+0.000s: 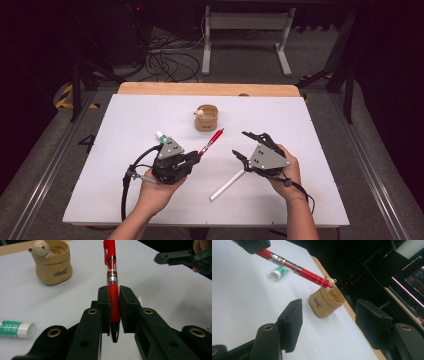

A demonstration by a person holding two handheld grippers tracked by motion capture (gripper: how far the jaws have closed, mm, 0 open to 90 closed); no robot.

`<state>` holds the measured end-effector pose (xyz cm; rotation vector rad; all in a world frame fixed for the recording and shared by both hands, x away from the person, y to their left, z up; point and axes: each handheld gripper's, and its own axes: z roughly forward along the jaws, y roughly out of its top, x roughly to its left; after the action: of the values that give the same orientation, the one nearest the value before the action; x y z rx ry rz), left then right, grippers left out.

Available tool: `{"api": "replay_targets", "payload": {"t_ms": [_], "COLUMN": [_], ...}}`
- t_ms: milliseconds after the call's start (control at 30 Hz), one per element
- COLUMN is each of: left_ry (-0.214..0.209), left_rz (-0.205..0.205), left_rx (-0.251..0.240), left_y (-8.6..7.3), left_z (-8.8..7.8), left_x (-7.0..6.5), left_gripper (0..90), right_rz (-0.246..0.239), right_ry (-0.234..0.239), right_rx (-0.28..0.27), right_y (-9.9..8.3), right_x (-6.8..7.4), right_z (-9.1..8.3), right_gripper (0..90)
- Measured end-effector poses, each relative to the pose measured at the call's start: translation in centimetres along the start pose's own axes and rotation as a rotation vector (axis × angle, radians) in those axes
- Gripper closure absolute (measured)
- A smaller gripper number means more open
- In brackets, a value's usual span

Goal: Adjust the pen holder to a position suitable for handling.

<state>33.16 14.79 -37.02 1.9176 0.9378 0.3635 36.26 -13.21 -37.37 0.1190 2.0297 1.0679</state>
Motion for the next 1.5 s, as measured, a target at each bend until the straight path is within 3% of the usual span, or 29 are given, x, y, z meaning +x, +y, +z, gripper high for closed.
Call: {"api": "replay_targets", "payload": {"t_ms": [533,1067,1500], "left_ry": [-0.052,-0.075,-0.075], "left_rz": [0.039,0.057,0.067], "left_rx": [0.035,0.059,0.076], "left_y": [0.4,0.2,0.1], "left_z": [1.1,1.2,1.6], "left_x": [-1.5,-1.9,-2.1], "left_gripper": [80.3,80.4,80.3], "right_rz": [-0.099,-0.226,-0.327], "right_ry": [0.017,0.026,0.016], "right_rx": [-0.005,0.030,0.053], "right_y": [0.3,0.7,0.9], "right_x": [1.3,2.7,3.7], "right_z": [1.0,1.9,2.4], "right_gripper": [41.6,43.7,56.3]}}
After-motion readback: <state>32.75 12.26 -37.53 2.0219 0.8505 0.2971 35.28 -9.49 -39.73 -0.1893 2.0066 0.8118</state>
